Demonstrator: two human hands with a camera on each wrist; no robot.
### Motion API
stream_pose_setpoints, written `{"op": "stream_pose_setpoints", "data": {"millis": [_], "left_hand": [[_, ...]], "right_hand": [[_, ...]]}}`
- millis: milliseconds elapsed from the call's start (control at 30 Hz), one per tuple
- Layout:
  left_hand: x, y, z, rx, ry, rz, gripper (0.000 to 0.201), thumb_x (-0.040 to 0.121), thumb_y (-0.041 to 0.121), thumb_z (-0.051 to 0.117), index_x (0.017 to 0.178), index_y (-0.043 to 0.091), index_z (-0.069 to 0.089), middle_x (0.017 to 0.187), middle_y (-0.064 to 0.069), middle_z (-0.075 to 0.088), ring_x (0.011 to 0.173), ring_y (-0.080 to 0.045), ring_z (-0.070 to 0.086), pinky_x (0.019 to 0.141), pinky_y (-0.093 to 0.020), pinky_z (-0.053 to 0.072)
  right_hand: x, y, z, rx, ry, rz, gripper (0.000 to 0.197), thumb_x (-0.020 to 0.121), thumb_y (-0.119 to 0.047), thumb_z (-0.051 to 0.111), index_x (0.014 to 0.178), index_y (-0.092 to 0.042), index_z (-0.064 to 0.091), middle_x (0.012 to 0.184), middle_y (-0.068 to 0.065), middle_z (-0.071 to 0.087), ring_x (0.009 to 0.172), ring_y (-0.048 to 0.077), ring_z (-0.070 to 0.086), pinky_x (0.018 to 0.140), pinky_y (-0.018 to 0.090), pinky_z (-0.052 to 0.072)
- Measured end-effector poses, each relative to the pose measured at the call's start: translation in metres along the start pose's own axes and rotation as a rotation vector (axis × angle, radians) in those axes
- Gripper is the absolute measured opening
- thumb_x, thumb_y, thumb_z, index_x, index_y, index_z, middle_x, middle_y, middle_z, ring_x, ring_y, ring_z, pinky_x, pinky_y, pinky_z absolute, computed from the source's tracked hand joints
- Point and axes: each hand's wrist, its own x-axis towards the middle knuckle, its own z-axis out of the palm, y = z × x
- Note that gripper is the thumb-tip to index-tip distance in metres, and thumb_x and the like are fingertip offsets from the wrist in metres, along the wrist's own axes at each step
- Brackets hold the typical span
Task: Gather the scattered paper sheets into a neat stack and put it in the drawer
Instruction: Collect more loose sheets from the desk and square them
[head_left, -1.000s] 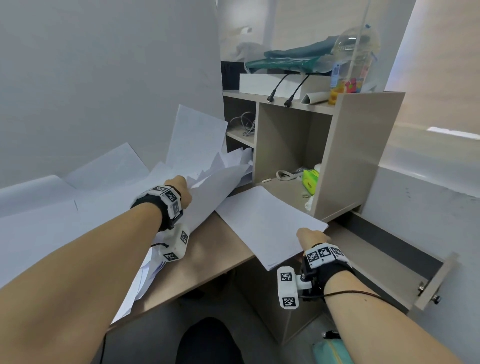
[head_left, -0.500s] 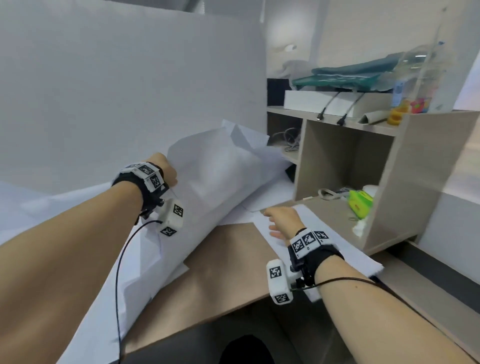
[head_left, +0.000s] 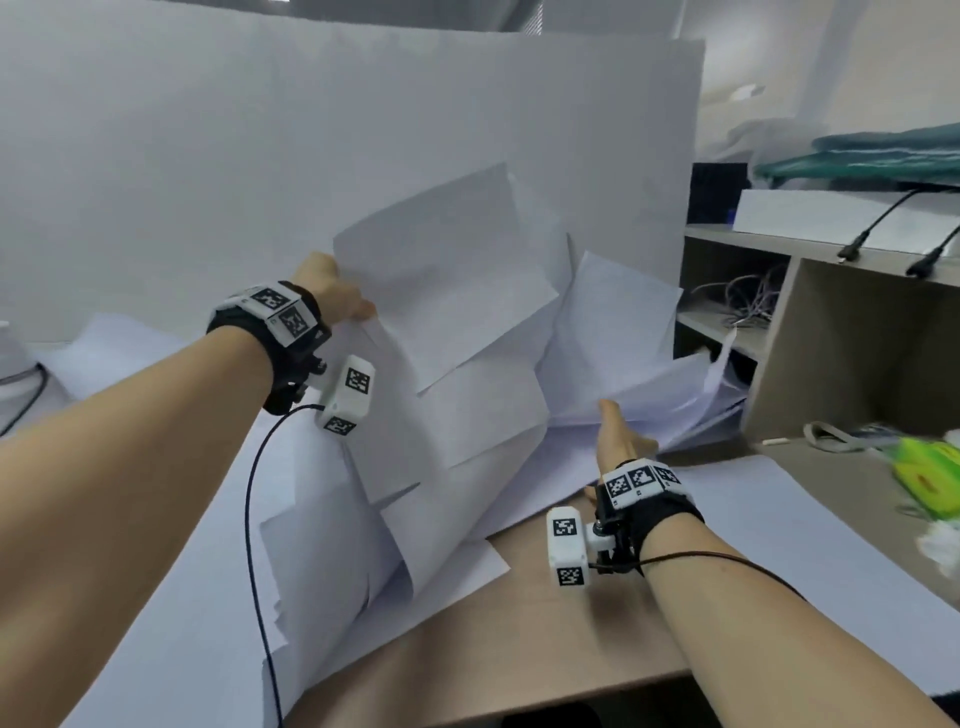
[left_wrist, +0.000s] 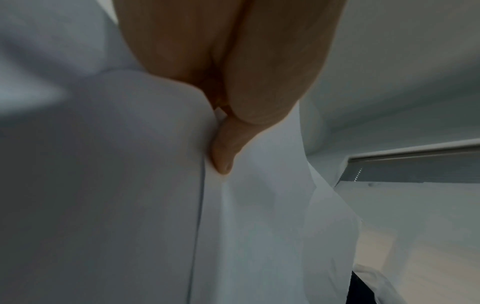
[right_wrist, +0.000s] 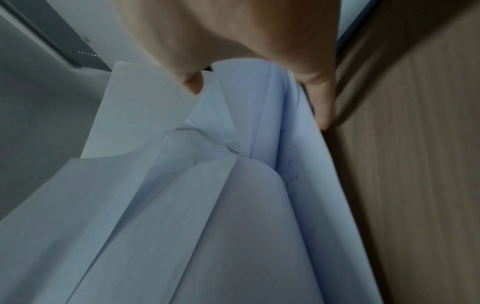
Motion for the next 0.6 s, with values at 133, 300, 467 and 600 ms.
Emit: {"op": "stream_pose_setpoints", "data": {"millis": [133, 300, 467, 600], "left_hand": [[0.0, 0.02, -0.015, -0.029, 0.051, 0.099, 0.035, 0.083, 0.003, 0.076, 0.116, -0.003, 0.067, 0.11, -0.013, 0.066, 0.102, -0.028, 0.064, 0.088, -0.037, 0.052], [-0.007, 0.039, -0.03, -0.046, 0.094, 0.169, 0.03, 0.081, 0.002, 0.073, 0.111, -0.002, 0.069, 0.109, -0.014, 0.069, 0.104, -0.03, 0.066, 0.093, -0.042, 0.055], [-0.014, 0.054, -0.056, -0.074, 0.133, 0.188, 0.035, 0.079, 0.004, 0.074, 0.113, 0.0, 0.068, 0.114, -0.016, 0.07, 0.106, -0.032, 0.067, 0.092, -0.042, 0.056], [-0.017, 0.064, -0.083, -0.106, 0.21, 0.176, 0.036, 0.081, 0.005, 0.075, 0.116, 0.0, 0.066, 0.114, -0.014, 0.068, 0.106, -0.03, 0.065, 0.089, -0.039, 0.056]], "right_hand": [[-0.011, -0.006, -0.006, -0.278, 0.159, -0.108, 0.1, 0.076, -0.043, 0.061, 0.153, -0.01, 0.004, 0.154, 0.021, 0.014, 0.135, 0.045, 0.029, 0.109, 0.052, 0.031], [-0.032, -0.016, 0.008, -0.494, 0.002, -0.414, 0.065, 0.086, -0.036, 0.057, 0.143, -0.007, 0.044, 0.146, 0.019, 0.04, 0.132, 0.038, 0.04, 0.106, 0.044, 0.036], [-0.072, -0.022, 0.036, -0.345, -0.519, -0.461, 0.045, 0.09, -0.04, 0.062, 0.122, -0.008, 0.065, 0.12, 0.005, 0.063, 0.112, 0.024, 0.057, 0.101, 0.039, 0.044], [-0.094, -0.016, 0.057, -0.231, -0.744, -0.176, 0.078, 0.085, -0.057, 0.065, 0.149, -0.023, 0.035, 0.143, 0.002, 0.04, 0.137, 0.029, 0.038, 0.111, 0.05, 0.036]]}}
